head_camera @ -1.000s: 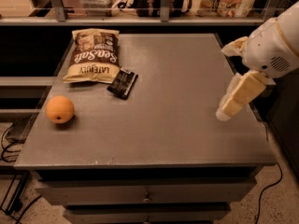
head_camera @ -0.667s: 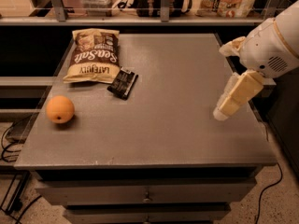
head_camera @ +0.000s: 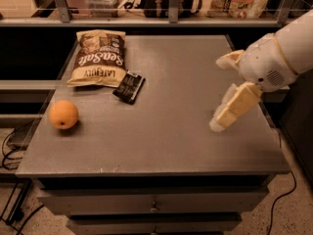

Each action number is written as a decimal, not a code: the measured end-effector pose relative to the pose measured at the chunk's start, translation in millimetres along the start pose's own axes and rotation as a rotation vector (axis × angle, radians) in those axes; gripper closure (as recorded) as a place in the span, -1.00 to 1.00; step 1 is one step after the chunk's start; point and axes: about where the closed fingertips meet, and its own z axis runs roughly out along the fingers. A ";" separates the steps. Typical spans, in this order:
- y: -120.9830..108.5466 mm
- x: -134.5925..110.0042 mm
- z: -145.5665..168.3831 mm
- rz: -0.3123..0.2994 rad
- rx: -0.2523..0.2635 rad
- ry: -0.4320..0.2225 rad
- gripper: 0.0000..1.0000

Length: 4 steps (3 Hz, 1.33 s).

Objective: Pick orange

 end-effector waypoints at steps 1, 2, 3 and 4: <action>14.1 -47.4 33.6 -0.037 -0.054 -0.197 -1.00; 30.4 -96.8 63.4 -0.111 -0.108 -0.327 -1.00; 50.9 -142.8 95.8 -0.183 -0.165 -0.389 -1.00; 54.4 -150.5 99.7 -0.196 -0.172 -0.396 -1.00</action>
Offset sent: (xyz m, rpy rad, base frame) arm -0.0110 0.1855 0.0168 0.4465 -0.0912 0.3176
